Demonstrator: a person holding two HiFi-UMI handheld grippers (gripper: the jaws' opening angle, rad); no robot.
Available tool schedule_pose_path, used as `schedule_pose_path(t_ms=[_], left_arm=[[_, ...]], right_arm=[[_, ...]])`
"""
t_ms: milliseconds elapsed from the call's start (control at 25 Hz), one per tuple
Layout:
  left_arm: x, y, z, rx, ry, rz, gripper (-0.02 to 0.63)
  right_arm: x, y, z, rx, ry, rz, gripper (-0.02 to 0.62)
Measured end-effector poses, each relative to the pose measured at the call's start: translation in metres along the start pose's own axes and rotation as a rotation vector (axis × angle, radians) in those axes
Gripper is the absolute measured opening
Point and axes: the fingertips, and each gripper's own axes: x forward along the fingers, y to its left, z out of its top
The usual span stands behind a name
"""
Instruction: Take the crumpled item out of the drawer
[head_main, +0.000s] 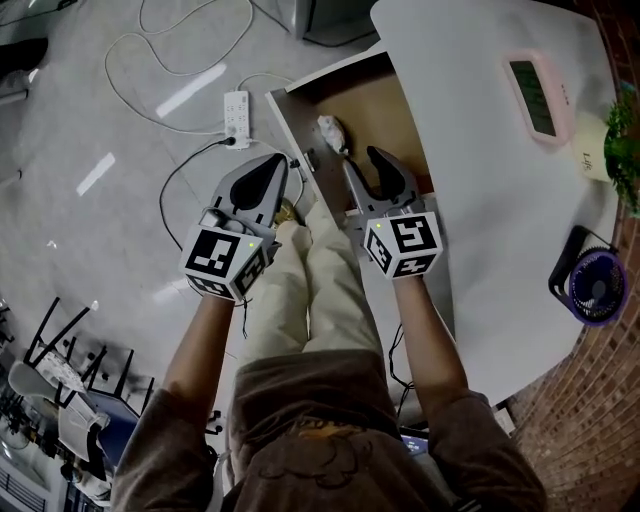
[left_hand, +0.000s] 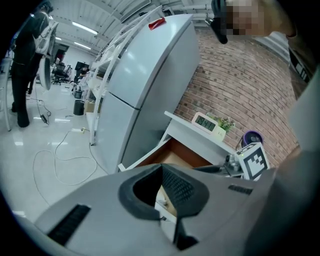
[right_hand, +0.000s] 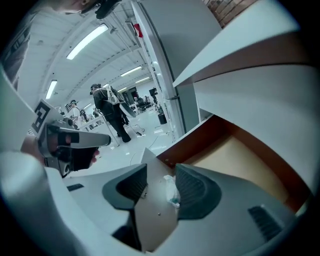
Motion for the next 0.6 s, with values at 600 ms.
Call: schedule_pose_path(t_ms=[600], left_arm=[[-0.001,0.003,-0.005,0.007,0.002,0.005,0.008]], right_arm=[[0.035,-0.014,-0.010,0.078,0.085,-0.009,0.388]])
